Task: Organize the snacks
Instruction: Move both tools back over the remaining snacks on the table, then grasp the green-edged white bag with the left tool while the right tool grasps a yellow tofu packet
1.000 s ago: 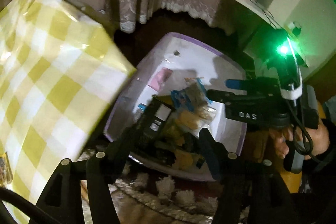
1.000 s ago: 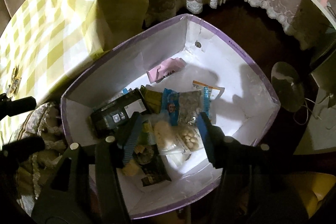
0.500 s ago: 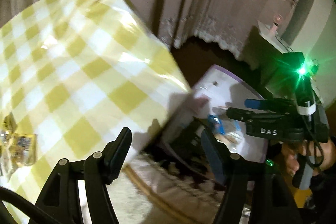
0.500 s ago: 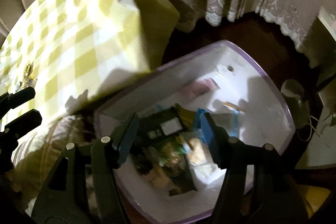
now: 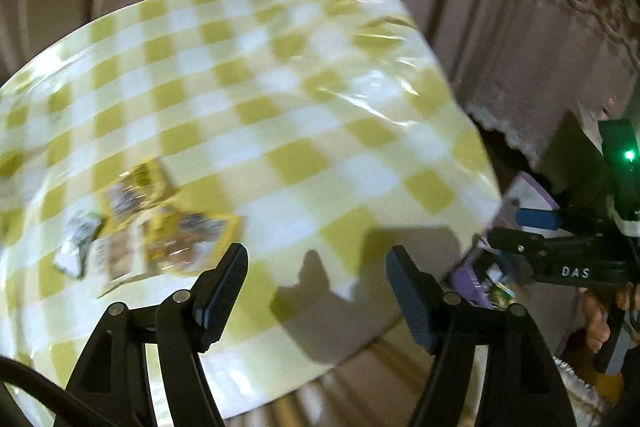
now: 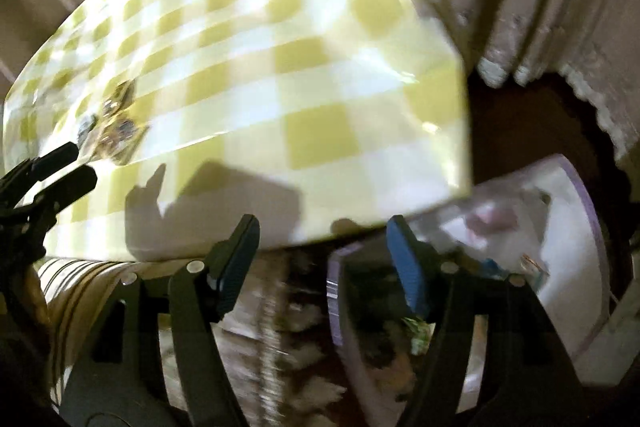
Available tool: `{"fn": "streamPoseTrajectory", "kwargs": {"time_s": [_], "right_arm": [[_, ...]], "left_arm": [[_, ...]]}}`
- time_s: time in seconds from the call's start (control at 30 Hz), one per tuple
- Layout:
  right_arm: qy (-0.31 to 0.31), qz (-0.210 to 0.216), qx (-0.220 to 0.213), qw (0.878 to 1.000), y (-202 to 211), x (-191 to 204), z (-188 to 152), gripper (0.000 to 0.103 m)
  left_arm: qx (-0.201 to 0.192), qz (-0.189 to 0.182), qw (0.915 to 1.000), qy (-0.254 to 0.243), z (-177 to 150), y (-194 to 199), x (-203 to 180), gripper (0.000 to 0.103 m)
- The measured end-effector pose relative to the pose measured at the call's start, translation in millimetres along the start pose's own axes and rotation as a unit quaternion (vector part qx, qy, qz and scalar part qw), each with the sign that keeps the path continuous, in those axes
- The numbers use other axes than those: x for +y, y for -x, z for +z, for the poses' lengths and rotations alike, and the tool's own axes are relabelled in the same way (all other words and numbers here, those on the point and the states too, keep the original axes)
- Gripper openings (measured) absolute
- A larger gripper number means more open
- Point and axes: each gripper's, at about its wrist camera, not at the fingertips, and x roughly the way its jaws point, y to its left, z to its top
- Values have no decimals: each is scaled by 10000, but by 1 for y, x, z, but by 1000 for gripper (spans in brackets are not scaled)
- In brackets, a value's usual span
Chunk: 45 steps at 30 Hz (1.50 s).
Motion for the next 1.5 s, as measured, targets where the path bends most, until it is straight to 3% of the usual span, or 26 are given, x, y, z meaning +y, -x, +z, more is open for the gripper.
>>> {"fn": "streamPoseTrajectory", "kwargs": {"time_s": [0.3,0.37,0.77,1.0,1.13,1.37,1.5], "right_arm": [[788,478,-100,9957,-11,74,14,69],[903,599,-107,9941,-14,87,17,69],[1873,929,-235,9776,-44,158,34,69],[2381,1077,-180,9651,-63,188,47,69],[2722,1347,-150,9526,-74,207,53,76],[3421,1456,18,9283,-100,236,58,77],[3516,1488,131,9242,-114,239,68,78]], "left_arm": [[-93,895,9923,857,-22,24,89,72],[-40,863,9891,1190,-29,28,112,72],[-60,1313,9765,1707,-49,33,173,72],[-176,1242,9769,1727,-45,26,199,72],[-151,1169,9798,1614,-39,16,210,72],[-123,1081,9832,1467,-28,0,228,72],[-42,1022,9857,1336,-20,-14,236,72]]}}
